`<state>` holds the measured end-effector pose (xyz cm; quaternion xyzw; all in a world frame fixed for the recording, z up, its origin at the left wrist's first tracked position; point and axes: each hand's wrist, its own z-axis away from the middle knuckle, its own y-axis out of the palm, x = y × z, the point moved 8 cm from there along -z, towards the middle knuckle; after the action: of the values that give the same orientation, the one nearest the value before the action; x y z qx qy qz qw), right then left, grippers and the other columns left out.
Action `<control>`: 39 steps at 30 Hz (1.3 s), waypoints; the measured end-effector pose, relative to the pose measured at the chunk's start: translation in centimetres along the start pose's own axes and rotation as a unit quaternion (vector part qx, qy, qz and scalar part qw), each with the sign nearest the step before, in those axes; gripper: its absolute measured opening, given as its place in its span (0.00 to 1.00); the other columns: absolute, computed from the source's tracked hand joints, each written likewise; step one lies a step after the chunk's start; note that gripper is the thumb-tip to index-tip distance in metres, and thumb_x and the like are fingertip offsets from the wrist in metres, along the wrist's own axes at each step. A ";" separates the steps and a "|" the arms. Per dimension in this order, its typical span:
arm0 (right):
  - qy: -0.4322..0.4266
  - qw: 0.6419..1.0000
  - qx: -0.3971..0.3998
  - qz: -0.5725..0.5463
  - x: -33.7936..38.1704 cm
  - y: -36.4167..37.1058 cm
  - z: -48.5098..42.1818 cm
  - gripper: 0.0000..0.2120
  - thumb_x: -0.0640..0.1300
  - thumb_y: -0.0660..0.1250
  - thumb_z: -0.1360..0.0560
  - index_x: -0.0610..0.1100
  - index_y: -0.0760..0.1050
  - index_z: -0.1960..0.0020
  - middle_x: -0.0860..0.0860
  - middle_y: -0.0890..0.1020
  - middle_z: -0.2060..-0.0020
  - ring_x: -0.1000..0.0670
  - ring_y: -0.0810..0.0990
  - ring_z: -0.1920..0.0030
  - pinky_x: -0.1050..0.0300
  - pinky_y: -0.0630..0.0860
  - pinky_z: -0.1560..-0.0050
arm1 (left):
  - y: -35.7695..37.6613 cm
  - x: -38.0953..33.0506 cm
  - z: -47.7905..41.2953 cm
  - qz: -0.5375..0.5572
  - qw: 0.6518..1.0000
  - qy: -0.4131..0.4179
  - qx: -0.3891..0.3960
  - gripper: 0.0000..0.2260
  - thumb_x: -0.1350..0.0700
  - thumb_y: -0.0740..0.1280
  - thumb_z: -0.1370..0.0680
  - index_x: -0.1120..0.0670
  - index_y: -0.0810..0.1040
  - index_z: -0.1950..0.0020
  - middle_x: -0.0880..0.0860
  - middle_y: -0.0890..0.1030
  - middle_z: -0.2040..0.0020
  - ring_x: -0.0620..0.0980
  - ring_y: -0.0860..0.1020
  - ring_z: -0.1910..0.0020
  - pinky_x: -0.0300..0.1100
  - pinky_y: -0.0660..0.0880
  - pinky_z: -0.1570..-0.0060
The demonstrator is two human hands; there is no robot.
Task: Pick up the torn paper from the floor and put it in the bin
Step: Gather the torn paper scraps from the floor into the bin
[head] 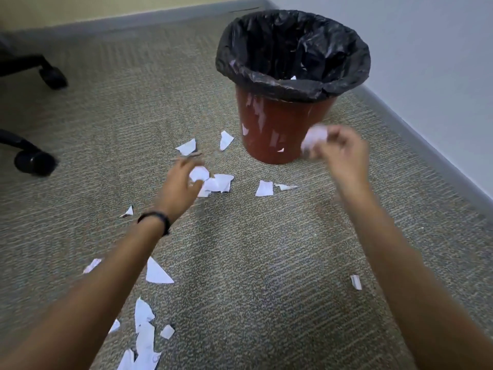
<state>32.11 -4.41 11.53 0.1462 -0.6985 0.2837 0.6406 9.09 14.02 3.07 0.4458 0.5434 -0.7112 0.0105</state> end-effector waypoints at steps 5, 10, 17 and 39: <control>-0.102 0.985 -0.087 -0.106 8.1 0.7 -7.8 0.14 0.29 0.64 0.29 0.47 0.71 0.65 0.57 0.76 0.72 0.57 0.79 0.68 0.57 0.81 0.56 | -0.1 10.4 6.4 -0.058 0.992 -0.103 0.039 0.16 0.65 0.65 0.23 0.61 0.75 0.36 0.61 0.72 0.34 0.59 0.68 0.32 0.50 0.63 0.33; -0.058 0.998 -0.028 0.018 6.8 3.2 -11.0 0.18 0.36 0.66 0.30 0.47 0.72 0.41 0.54 0.75 0.51 0.55 0.75 0.49 0.65 0.74 0.47 | -1.0 16.0 11.5 -0.092 0.981 -0.166 0.040 0.17 0.62 0.67 0.23 0.62 0.74 0.34 0.62 0.69 0.31 0.62 0.66 0.31 0.52 0.63 0.34; -0.132 0.991 -0.019 0.027 0.5 8.0 0.5 0.17 0.33 0.57 0.29 0.50 0.75 0.49 0.45 0.79 0.48 0.60 0.78 0.55 0.50 0.79 0.47 | -1.1 20.4 18.6 -0.145 0.962 -0.220 0.073 0.21 0.58 0.64 0.22 0.58 0.68 0.29 0.60 0.64 0.26 0.59 0.60 0.26 0.51 0.57 0.27; -0.369 0.538 0.605 0.456 -14.2 29.5 29.6 0.25 0.32 0.64 0.28 0.46 0.66 0.33 0.42 0.59 0.29 0.40 0.61 0.31 0.45 0.69 0.37 | 3.8 14.6 28.7 -0.165 0.957 -0.166 0.169 0.26 0.44 0.69 0.29 0.56 0.66 0.38 0.53 0.66 0.43 0.52 0.73 0.46 0.41 0.73 0.46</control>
<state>-6.73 -0.41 -9.09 0.2524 -0.5068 0.8138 -0.1311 -15.64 -3.16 -8.93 0.2209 0.4722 -0.8483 -0.0929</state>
